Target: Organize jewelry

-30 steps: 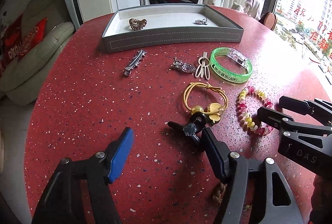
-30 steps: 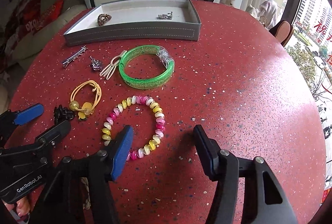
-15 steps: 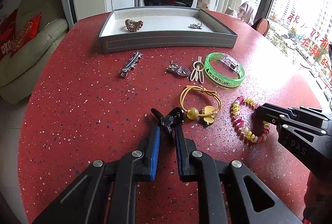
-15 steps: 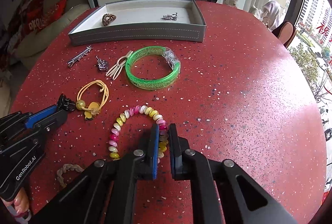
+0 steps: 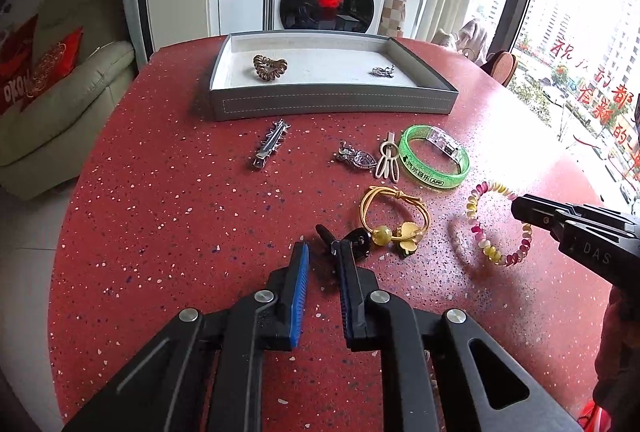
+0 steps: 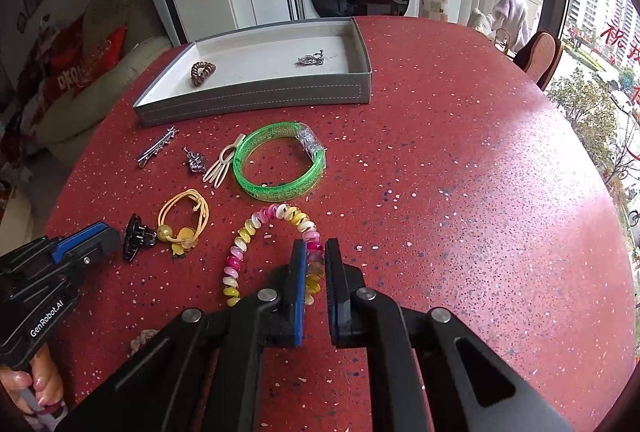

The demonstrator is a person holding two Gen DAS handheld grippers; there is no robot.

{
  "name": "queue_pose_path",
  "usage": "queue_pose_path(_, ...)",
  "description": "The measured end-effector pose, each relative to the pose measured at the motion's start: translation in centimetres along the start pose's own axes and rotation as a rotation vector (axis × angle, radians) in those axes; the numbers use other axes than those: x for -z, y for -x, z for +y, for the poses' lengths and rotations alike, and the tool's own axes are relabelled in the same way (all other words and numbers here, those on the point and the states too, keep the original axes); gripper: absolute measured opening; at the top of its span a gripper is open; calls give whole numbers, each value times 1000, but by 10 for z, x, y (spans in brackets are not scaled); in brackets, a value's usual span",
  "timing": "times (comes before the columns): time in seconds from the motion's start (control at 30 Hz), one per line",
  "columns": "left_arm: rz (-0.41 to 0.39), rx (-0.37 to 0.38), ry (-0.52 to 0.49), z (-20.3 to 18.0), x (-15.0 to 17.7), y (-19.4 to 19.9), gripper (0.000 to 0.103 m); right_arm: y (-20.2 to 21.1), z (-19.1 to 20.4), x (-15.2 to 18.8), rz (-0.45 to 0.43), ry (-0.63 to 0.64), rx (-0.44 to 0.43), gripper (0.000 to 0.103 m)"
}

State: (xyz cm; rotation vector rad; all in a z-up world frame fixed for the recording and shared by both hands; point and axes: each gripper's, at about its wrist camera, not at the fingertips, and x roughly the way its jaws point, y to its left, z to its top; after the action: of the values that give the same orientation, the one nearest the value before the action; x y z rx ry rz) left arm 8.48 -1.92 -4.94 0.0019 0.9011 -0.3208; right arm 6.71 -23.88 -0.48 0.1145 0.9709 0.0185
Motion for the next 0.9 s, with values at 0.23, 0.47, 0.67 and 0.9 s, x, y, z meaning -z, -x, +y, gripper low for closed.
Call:
queue_pose_path(0.23,-30,-46,-3,-8,2,4,34,-2,0,2,8,-11,-21,10)
queue_pose_path(0.47,-53,-100,-17,-13,5,7,103,0,-2,4,3,-25,-39,10)
queue_pose_path(0.67,1,-133,-44,-16,3,-13,103,0,-3,5,3,-32,-47,10)
queue_pose_path(0.9,34,-100,-59,-17,6,-25,64,0,-3,5,6,-39,-53,10)
